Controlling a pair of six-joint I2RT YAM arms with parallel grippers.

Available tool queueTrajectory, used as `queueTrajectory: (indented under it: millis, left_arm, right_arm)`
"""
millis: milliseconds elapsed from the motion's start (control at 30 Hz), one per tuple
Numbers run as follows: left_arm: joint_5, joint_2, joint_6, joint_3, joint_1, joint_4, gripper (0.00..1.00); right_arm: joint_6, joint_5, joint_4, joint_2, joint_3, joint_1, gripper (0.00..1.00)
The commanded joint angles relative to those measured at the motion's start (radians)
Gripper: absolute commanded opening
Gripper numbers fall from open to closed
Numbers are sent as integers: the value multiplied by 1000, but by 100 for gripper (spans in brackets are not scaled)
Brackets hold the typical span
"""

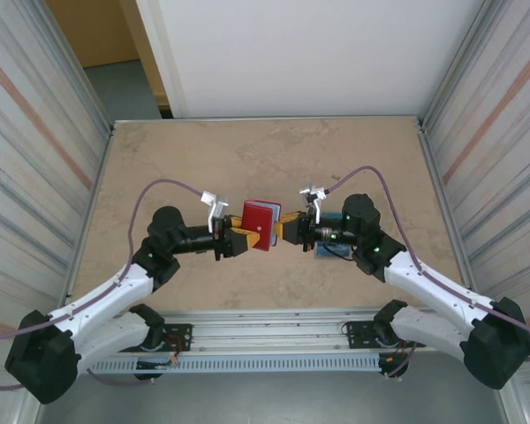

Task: Take the credit cards out of the card holder

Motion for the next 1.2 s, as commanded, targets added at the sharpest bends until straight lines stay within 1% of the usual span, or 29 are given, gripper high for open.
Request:
queueTrajectory:
  millis: [0,67,100,133,167,233,267,467,733,900,1000,1167]
  left_arm:
    - [-62,14,-25,-8,-3,6,60]
    - [-73,27,-29,-6,-5,2,66]
    - [-79,36,-31,-5,-3,3,71]
    - [-81,44,-36,-5,-4,3,77]
    - [-84,53,-37,-2,-4,3,85]
    - [-95,64,-36,5,-3,-7,96]
    - [-104,70,-33,9,-4,-12,98]
    - [-163,100,-26,24,-7,-28,99]
    - [-206,167,13,73,-41,-50,99]
    - [-243,203,22,90,-47,-58,99]
    - [-270,224,29,99,-50,-74,99]
    - [-298,246,51,114,-63,-104,95]
  right_arm:
    - [-41,97,-101,-41,38,9,0]
    - [-46,146,-158,-49,52,9,0]
    - [-49,168,-184,-52,58,11,0]
    - [-50,186,-202,-53,63,13,0]
    - [-51,212,-230,-53,71,16,0]
    - [-52,277,-298,-49,98,19,0]
    - [-52,307,-335,-42,113,21,0]
    - [-48,436,-501,-2,200,36,0]
    - [-39,568,-673,117,320,68,0]
    - [-45,610,-734,165,380,100,0]
    - [-47,614,-734,174,393,112,0]
    - [-47,617,-738,169,405,119,0]
